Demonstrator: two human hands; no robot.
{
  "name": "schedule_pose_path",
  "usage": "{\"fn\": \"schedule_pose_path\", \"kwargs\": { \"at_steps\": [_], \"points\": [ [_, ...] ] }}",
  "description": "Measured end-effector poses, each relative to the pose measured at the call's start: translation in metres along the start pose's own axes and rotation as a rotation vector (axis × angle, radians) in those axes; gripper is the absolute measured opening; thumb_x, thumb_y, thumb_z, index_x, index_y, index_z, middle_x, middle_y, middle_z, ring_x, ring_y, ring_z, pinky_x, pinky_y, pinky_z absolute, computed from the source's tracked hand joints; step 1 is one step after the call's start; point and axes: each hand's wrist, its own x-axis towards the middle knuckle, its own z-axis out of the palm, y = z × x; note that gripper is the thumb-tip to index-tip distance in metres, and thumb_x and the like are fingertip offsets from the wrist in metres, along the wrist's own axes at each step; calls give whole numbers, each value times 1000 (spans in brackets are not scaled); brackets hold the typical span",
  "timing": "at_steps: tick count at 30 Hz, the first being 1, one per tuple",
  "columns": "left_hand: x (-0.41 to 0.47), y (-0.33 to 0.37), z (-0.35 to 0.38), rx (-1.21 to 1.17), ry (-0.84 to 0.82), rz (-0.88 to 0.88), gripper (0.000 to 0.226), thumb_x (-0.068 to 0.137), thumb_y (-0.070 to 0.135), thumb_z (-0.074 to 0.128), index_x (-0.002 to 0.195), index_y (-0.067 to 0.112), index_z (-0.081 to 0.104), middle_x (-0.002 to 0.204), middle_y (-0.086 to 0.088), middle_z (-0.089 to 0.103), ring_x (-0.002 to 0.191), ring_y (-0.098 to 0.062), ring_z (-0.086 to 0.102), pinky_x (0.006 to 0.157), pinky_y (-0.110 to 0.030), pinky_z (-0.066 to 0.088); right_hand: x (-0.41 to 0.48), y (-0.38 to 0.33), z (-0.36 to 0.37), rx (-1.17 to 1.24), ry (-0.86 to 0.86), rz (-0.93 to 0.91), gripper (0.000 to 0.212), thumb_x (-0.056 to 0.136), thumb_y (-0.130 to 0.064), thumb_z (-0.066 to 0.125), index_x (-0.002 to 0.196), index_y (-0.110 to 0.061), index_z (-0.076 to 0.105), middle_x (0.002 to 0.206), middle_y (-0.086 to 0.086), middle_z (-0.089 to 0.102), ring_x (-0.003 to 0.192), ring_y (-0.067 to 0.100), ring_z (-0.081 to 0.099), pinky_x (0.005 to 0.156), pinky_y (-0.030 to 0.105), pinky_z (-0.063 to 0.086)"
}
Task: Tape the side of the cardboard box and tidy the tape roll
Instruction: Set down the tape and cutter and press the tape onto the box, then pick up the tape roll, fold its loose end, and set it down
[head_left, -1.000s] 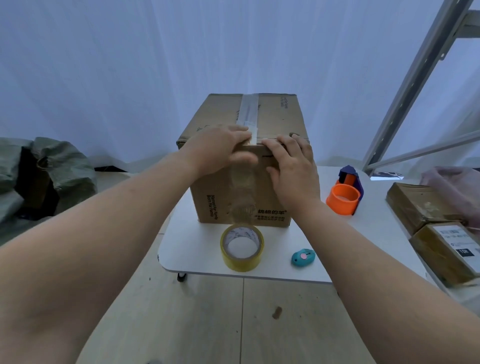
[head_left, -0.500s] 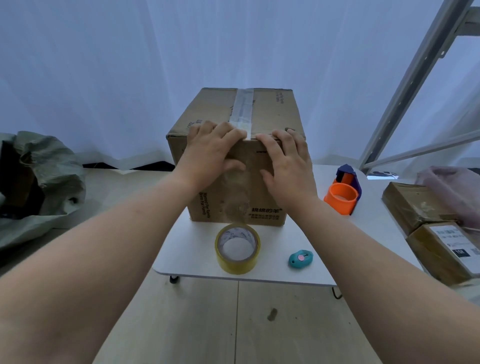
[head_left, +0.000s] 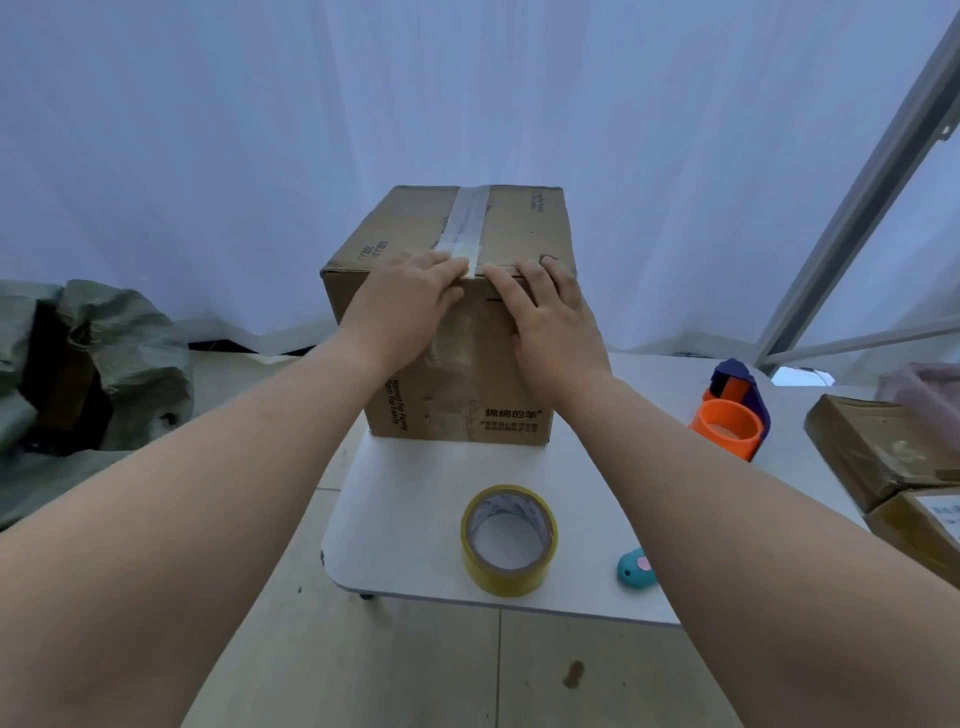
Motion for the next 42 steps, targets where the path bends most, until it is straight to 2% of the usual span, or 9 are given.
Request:
{"fn": "schedule_pose_path", "kwargs": {
  "at_steps": [4,7,13,21,28,34,36,39,42],
  "points": [
    [-4,9,-3,129,-117,-59,59,97,42,40,149,19,24,157,-9,26,145,-25,24,117,-40,15,-1,4,-12,-50,-111,-31,71,92,-12,42,148,-34,4,157,3,12,146,28,3,119,46,6],
    [-12,20,-14,150,-187,-81,65,97,47,39,152,24,13,161,-10,11,148,-27,12,119,-40,9,-10,5,-35,-74,-175,-106,70,92,-14,43,149,-31,6,158,5,12,146,27,5,120,44,8],
    [-43,60,-34,133,-180,5,58,96,43,43,147,19,30,158,-12,19,145,-31,17,116,-45,19,-67,20,-69,-45,-347,-31,52,92,-15,47,141,-21,33,150,8,31,139,27,22,110,43,30],
    [-111,107,7,16,-460,-14,57,96,40,47,146,18,31,158,-9,16,140,-33,25,109,-48,32,-161,56,-51,-9,-656,140,40,92,-26,52,132,-21,47,139,7,48,125,25,46,104,38,38],
    [-131,112,54,1,-672,-37,44,92,45,48,125,15,53,125,-10,57,111,-31,53,90,-39,46,-179,74,-31,-43,-722,176,44,91,-27,56,133,-19,45,137,9,49,122,27,47,96,36,39],
    [-125,128,82,-61,-812,-65,90,77,54,68,147,23,21,132,-8,56,116,-30,55,93,-41,48,-185,71,4,-5,-817,127,54,89,-20,57,139,-24,39,145,4,40,131,25,40,109,41,36],
    [-125,132,89,-65,-830,-62,84,81,43,68,148,22,20,124,-10,59,112,-30,56,89,-40,49,-189,71,13,-8,-834,129,51,89,-19,57,137,-26,42,142,3,43,129,25,41,107,41,38],
    [-119,138,93,-176,-790,-71,65,90,25,58,146,22,24,91,-4,55,86,-26,54,74,-37,46,-196,79,21,-71,-810,100,42,89,-13,52,129,-25,49,130,5,48,120,25,43,97,43,44],
    [-105,142,95,-389,-692,-109,59,92,16,52,145,22,27,82,-3,51,73,-19,50,64,-30,40,-202,90,21,-105,-757,110,38,89,-7,50,124,-21,51,121,7,50,112,26,45,89,42,48]
  ]
}}
